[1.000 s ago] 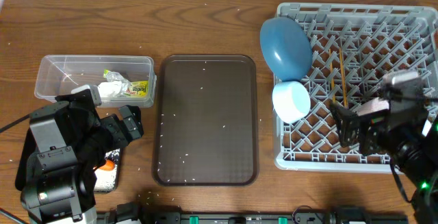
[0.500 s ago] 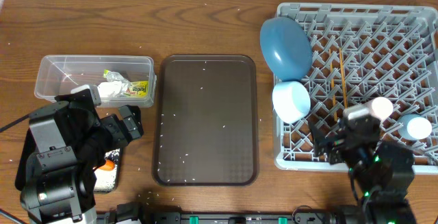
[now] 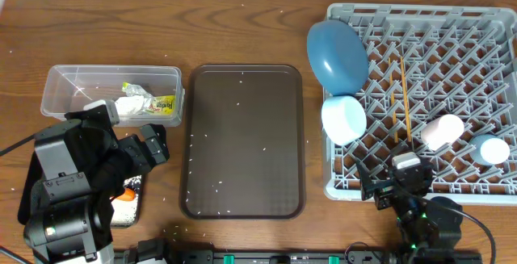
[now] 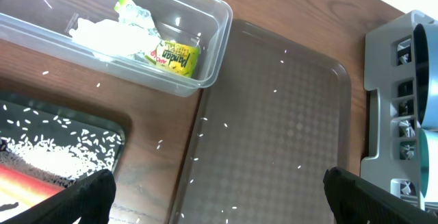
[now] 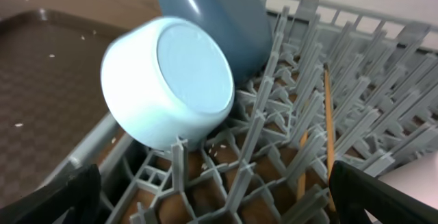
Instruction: Sort waste into correct bins and load items into the dishwasher rack
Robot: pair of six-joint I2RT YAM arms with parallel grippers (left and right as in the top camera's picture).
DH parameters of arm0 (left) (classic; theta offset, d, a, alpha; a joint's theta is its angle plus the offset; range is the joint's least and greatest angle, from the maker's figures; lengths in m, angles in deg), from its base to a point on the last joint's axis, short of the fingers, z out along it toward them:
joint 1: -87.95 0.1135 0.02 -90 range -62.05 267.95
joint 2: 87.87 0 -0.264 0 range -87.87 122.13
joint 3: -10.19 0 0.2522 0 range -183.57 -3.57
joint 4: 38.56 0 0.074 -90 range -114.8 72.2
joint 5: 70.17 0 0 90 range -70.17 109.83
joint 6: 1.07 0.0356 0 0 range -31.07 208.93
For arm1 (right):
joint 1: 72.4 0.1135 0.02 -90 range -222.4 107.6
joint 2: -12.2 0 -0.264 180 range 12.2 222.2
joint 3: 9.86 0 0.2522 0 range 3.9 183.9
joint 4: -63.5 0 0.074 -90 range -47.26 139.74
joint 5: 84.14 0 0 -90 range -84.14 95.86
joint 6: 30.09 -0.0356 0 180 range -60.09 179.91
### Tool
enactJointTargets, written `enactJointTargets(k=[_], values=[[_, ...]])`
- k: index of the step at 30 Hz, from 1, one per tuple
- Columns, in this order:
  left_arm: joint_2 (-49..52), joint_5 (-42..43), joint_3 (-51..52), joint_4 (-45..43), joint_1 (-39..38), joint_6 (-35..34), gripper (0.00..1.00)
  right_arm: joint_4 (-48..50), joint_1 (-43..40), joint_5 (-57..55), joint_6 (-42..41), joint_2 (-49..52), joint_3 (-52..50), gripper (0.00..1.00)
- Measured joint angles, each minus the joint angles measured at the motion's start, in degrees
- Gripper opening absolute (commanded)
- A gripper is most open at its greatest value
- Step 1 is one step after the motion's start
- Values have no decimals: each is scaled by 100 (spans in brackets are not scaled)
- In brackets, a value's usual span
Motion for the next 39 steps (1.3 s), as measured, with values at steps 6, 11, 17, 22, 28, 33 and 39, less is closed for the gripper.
enactJointTargets(k=[6, 11, 17, 22, 28, 33, 39], values=[[0, 0, 0, 2, 0, 0, 98, 118, 0, 0, -2, -13, -131, 99], [0, 0, 0, 0, 0, 2, 98, 118, 0, 2, -2, -13, -131, 99], [0, 0, 0, 0, 0, 2, 98, 118, 0, 0, -2, -13, -131, 99], [0, 0, 0, 0, 0, 2, 98, 118, 0, 0, 0, -13, -131, 99], [0, 0, 0, 2, 0, 0, 98, 118, 0, 0, -2, -13, -131, 99], [0, 0, 0, 0, 0, 2, 98, 118, 0, 0, -2, -13, -131, 99], [-157, -101, 2, -57, -282, 4, 98, 120, 0, 0, -2, -13, -131, 99]])
